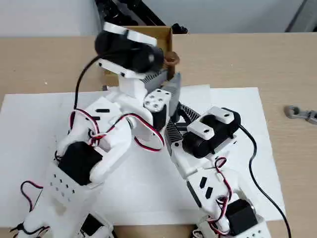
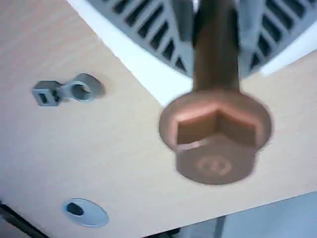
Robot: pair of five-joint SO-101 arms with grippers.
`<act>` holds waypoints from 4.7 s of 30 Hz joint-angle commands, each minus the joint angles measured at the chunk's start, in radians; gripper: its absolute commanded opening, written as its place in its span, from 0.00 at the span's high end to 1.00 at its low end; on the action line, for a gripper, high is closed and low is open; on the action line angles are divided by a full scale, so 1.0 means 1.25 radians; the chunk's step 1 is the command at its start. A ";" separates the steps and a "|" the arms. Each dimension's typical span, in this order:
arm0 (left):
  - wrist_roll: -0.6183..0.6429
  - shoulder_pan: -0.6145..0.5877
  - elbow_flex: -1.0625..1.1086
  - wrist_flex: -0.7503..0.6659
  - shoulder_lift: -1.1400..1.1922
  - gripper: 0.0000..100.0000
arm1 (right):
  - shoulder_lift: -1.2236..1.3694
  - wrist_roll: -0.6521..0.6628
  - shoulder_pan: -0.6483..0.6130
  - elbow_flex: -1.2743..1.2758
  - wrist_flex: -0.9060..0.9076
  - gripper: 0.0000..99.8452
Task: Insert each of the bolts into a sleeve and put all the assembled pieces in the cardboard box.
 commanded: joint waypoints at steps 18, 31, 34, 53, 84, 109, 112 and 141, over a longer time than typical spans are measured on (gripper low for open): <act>0.064 0.036 -0.006 0.000 -0.007 1.00 | 0.001 0.005 0.009 -0.012 -0.023 1.00; 0.061 0.036 -0.062 0.031 -0.007 1.00 | 0.001 0.006 0.010 -0.012 -0.023 1.00; 0.061 0.038 -0.068 0.041 -0.007 1.00 | 0.001 0.006 0.010 -0.012 -0.023 1.00; 0.063 0.039 -0.089 0.048 -0.007 1.00 | 0.001 0.006 0.010 -0.011 -0.023 1.00; 0.061 0.092 -0.089 0.052 -0.007 1.00 | 0.001 0.006 0.034 -0.010 -0.021 1.00; -0.001 0.048 -0.087 0.080 0.000 1.00 | 0.001 0.006 0.031 -0.010 -0.023 1.00; -0.001 0.048 -0.085 0.080 0.001 1.00 | 0.001 0.006 0.031 -0.010 -0.023 1.00; -0.048 0.052 0.017 0.063 0.002 1.00 | 0.001 0.006 0.031 -0.010 -0.023 1.00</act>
